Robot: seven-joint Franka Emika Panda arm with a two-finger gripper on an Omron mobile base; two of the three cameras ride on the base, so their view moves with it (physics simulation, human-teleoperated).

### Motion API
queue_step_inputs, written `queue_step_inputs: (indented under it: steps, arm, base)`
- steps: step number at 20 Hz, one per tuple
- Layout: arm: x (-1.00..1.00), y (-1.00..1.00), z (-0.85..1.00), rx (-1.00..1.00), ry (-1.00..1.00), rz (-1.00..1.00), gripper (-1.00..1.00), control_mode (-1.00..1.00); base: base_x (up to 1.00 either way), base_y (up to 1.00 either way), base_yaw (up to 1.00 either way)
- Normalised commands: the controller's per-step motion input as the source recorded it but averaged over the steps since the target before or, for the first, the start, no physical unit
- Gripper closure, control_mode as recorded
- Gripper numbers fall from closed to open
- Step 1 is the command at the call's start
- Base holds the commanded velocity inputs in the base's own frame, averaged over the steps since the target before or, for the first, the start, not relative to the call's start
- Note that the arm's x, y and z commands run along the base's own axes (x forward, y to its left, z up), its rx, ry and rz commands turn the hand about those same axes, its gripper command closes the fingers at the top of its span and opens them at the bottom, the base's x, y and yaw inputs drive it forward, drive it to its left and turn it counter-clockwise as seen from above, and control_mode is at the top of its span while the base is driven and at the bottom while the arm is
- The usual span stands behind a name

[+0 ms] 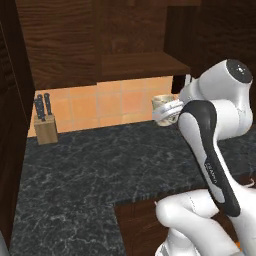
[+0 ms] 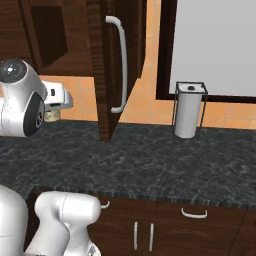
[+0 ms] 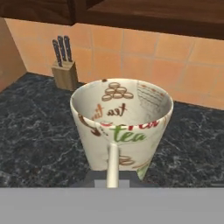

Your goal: Gather all objects into one cabinet and sort the glasses and bowls to opposite sides.

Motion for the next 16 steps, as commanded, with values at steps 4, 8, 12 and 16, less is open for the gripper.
queue_step_inputs:
  steps: [4,8,12,16]
  arm:
    - [-0.79,0.02,-0.55,-0.03,-0.17,-0.3,1.0,-1.0]
    - [0.0,0.0,-0.08,0.03,0.03,-0.03,1.0,-1.0]
    - [0.0,-0.06,0.0,0.04,0.04,0.0,1.0,-1.0]
    - [0.0,0.0,0.0,0.0,0.0,0.0,1.0,1.0]
  base:
    - [0.0,0.0,0.0]
    - [0.0,0.0,0.0]
    - [0.0,0.0,0.0]
    - [-0.43,-0.14,-0.09]
